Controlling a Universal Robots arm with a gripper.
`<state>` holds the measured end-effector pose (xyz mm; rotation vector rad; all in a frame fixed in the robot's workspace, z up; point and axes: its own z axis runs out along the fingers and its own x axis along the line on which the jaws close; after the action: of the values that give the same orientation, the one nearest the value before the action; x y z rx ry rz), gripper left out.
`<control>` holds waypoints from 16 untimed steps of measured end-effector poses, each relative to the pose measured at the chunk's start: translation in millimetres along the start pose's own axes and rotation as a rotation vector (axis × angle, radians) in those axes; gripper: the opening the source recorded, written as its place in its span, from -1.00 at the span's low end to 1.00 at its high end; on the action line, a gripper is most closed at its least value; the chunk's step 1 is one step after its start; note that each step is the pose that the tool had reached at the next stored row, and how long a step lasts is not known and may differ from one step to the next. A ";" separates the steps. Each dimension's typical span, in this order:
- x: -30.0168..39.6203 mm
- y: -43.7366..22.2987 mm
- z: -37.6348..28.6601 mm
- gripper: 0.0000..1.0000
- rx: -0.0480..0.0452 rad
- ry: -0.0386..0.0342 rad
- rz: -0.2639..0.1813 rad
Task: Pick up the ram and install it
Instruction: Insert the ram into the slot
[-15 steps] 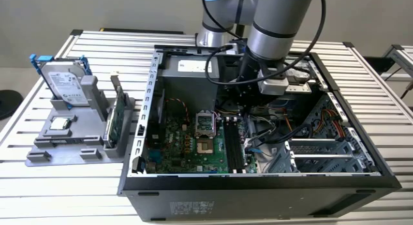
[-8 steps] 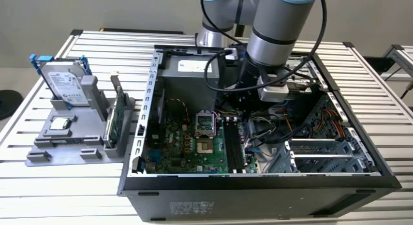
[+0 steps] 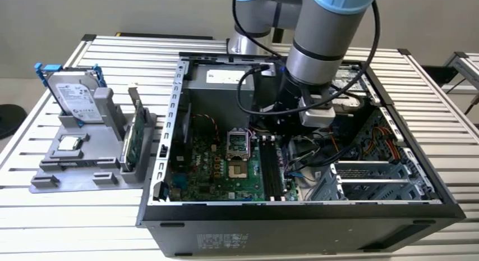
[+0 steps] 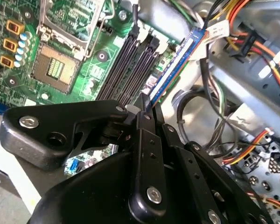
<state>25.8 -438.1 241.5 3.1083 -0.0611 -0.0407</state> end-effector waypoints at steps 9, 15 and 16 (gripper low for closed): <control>-0.4 14.8 4.7 -1.00 0.0000 0.0007 0.000; -2.6 20.9 6.9 -1.00 -0.0002 0.0018 0.000; -2.7 21.6 7.5 -1.00 -0.0006 0.0018 0.000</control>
<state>22.1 -459.8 234.9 3.1077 -0.0606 -0.0379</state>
